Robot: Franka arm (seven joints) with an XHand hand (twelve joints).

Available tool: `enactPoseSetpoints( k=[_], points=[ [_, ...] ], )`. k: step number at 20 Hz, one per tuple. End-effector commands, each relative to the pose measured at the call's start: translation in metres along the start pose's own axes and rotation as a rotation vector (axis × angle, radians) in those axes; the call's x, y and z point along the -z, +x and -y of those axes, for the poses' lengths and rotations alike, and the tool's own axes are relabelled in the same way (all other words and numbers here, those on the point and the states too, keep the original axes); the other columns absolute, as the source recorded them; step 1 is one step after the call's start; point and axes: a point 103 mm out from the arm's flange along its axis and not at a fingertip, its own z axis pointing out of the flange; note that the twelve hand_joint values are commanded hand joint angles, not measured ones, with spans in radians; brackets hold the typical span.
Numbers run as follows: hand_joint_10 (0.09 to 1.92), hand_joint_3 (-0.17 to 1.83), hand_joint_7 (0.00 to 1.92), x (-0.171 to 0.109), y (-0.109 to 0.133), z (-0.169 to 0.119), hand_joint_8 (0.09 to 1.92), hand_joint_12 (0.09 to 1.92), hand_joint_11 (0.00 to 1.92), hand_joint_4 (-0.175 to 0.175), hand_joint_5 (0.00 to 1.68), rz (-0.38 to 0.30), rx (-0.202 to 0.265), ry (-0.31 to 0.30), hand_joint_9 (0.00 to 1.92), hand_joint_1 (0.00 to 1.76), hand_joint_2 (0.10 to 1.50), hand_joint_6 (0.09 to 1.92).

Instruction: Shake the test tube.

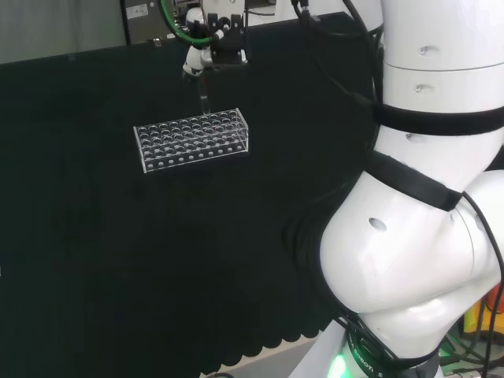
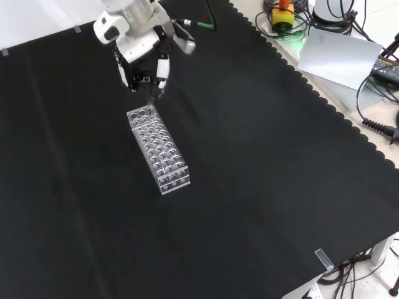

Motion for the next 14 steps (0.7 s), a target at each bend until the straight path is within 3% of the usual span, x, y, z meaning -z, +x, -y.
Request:
enactPoseSetpoints(
  k=[1, 7, 14],
  points=[
    [0.69, 0.52, 1.72, 0.035, 0.0, 0.014, 0.49, 0.89, 1.3, -0.175, 1.33, -0.029, 0.003, -0.043, 1.65, 1.23, 0.71, 0.5],
    [0.69, 0.52, 1.72, 0.048, 0.016, 0.024, 0.49, 0.88, 1.3, -0.175, 1.33, -0.058, 0.023, -0.065, 1.65, 1.23, 0.71, 0.51],
    [0.69, 0.52, 1.72, 0.051, 0.071, 0.029, 0.49, 0.88, 1.3, -0.175, 1.33, -0.119, 0.115, -0.058, 1.65, 1.23, 0.71, 0.51]
  ],
)
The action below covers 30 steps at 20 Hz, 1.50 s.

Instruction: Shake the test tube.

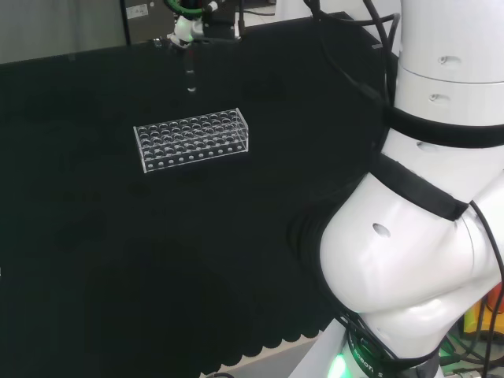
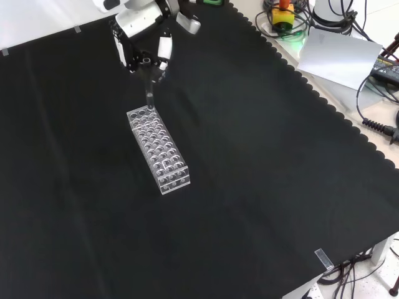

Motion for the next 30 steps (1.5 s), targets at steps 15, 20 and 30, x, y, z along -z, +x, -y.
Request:
enactPoseSetpoints(
  k=[15, 20, 30],
  points=[
    [0.69, 0.53, 1.72, 0.007, 0.031, 0.013, 0.49, 0.88, 1.3, -0.175, 1.32, -0.024, 0.047, -0.007, 1.65, 1.23, 0.71, 0.51],
    [0.69, 0.53, 1.72, 0.015, -0.041, 0.021, 0.49, 0.88, 1.3, -0.175, 1.32, 0.004, -0.091, -0.029, 1.65, 1.23, 0.71, 0.52],
    [0.7, 0.54, 1.72, 0.043, -0.132, 0.034, 0.49, 0.88, 1.3, -0.175, 1.32, 0.077, -0.258, -0.075, 1.65, 1.23, 0.71, 0.52]
  ],
)
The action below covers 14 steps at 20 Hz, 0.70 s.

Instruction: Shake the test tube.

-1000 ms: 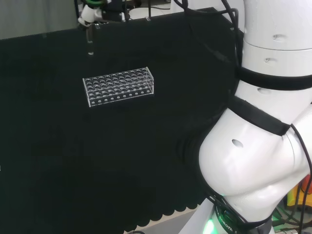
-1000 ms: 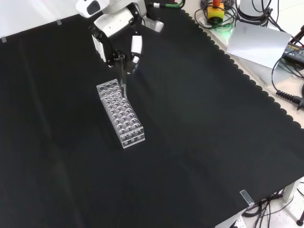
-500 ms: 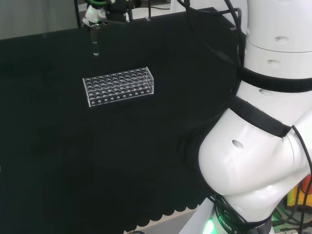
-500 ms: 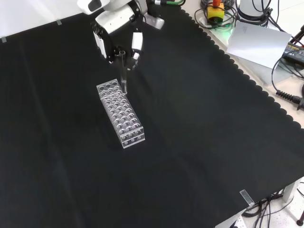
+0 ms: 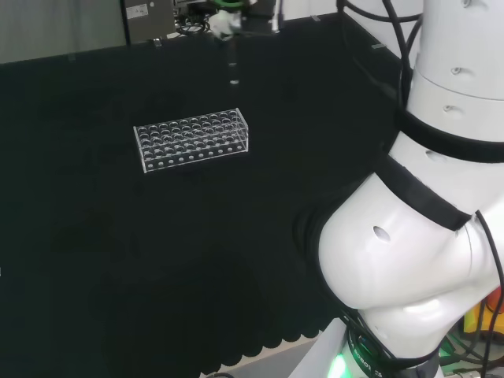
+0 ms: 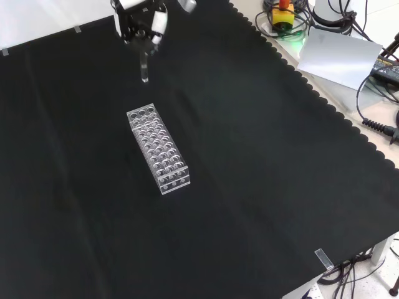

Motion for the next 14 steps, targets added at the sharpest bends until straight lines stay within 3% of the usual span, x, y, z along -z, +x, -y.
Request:
enactPoseSetpoints(
  k=[1, 6, 14],
  points=[
    [0.7, 0.54, 1.72, 0.017, -0.05, -0.002, 0.49, 0.88, 1.3, -0.175, 1.32, 0.045, -0.096, -0.035, 1.65, 1.23, 0.71, 0.52],
    [0.7, 0.54, 1.72, 0.015, -0.04, -0.002, 0.49, 0.87, 1.3, -0.175, 1.32, 0.038, -0.08, -0.032, 1.65, 1.23, 0.71, 0.52],
    [0.7, 0.54, 1.72, -0.009, 0.034, -0.001, 0.49, 0.87, 1.3, -0.175, 1.32, -0.018, 0.037, 0.013, 1.65, 1.23, 0.71, 0.52]
  ],
)
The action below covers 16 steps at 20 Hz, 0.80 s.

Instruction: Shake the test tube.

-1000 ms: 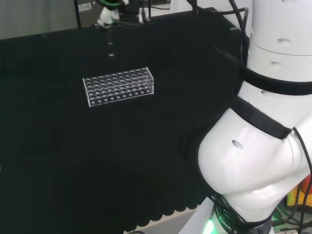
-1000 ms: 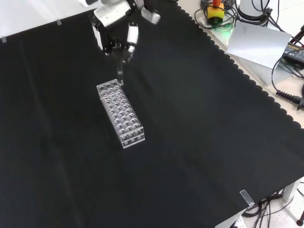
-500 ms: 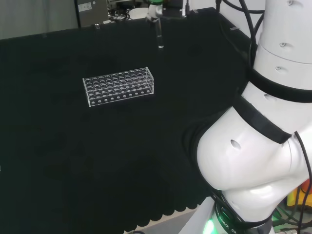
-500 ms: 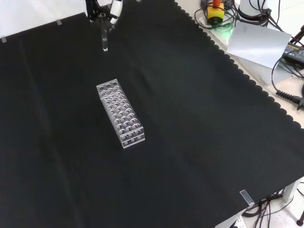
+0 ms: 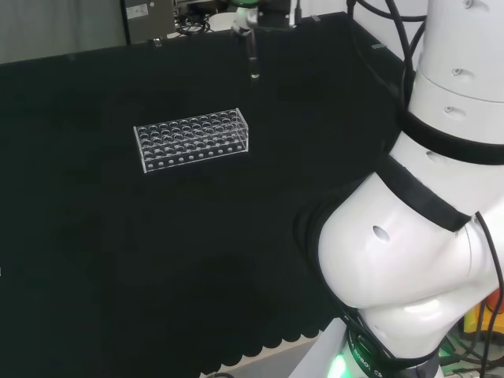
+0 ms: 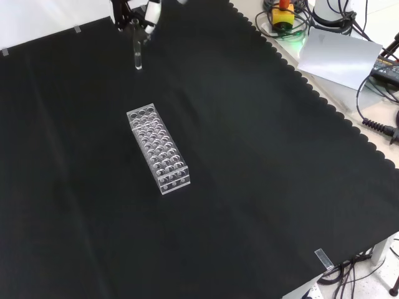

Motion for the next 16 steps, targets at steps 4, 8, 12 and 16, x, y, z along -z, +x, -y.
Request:
enactPoseSetpoints(
  k=[4, 8, 12, 16],
  points=[
    [0.7, 0.54, 1.72, -0.024, 0.096, 0.011, 0.49, 0.87, 1.3, -0.175, 1.32, -0.064, 0.159, 0.055, 1.65, 1.23, 0.7, 0.52],
    [0.7, 0.54, 1.72, -0.027, 0.132, 0.02, 0.49, 0.87, 1.3, -0.175, 1.32, -0.086, 0.223, 0.069, 1.65, 1.23, 0.7, 0.52],
    [0.7, 0.54, 1.72, -0.025, 0.15, 0.025, 0.49, 0.87, 1.3, -0.175, 1.32, -0.101, 0.261, 0.069, 1.65, 1.23, 0.7, 0.53],
    [0.7, 0.54, 1.72, -0.022, 0.142, 0.023, 0.49, 0.87, 1.3, -0.175, 1.32, -0.098, 0.248, 0.066, 1.65, 1.23, 0.7, 0.53]
  ],
)
